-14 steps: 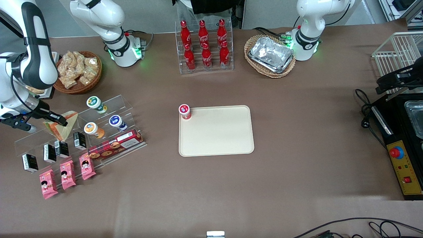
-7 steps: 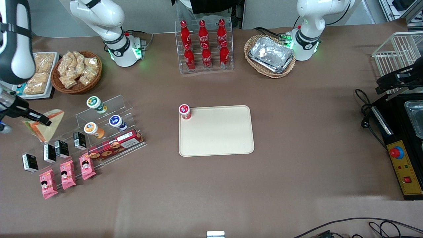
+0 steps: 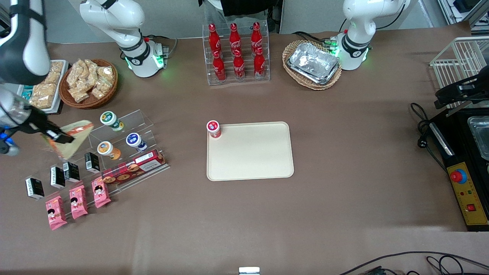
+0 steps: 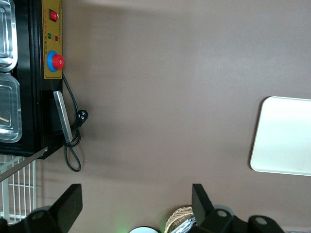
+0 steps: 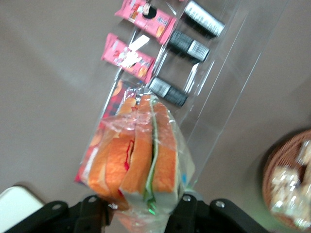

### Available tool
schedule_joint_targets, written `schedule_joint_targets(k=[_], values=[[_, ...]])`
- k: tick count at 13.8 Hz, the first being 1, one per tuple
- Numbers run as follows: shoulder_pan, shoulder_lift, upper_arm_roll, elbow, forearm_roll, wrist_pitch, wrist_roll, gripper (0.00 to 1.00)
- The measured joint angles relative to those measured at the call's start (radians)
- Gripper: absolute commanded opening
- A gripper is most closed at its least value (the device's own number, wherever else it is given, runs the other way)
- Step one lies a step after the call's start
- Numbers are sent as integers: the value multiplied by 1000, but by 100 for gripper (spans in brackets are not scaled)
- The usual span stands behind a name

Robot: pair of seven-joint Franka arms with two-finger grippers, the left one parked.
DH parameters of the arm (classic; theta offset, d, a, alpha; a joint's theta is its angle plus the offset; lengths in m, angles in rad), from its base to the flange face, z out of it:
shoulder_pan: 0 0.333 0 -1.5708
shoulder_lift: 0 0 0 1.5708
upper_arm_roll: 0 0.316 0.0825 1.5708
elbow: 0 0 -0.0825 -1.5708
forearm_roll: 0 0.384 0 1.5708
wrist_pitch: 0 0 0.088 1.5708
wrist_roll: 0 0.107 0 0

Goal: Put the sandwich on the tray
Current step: 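Lift the sandwich pack off the rack with the right gripper, then carry the sandwich over the cream tray and lower it onto the tray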

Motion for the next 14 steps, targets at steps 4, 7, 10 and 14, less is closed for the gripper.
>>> schedule_joint_targets(k=[4, 7, 10, 14], values=[[215, 4, 3, 34, 3, -38, 341, 40], [373, 31, 7, 64, 18, -34, 598, 40], [482, 112, 9, 119, 61, 29, 840, 40], [642, 291, 9, 217, 62, 165, 1142, 40]])
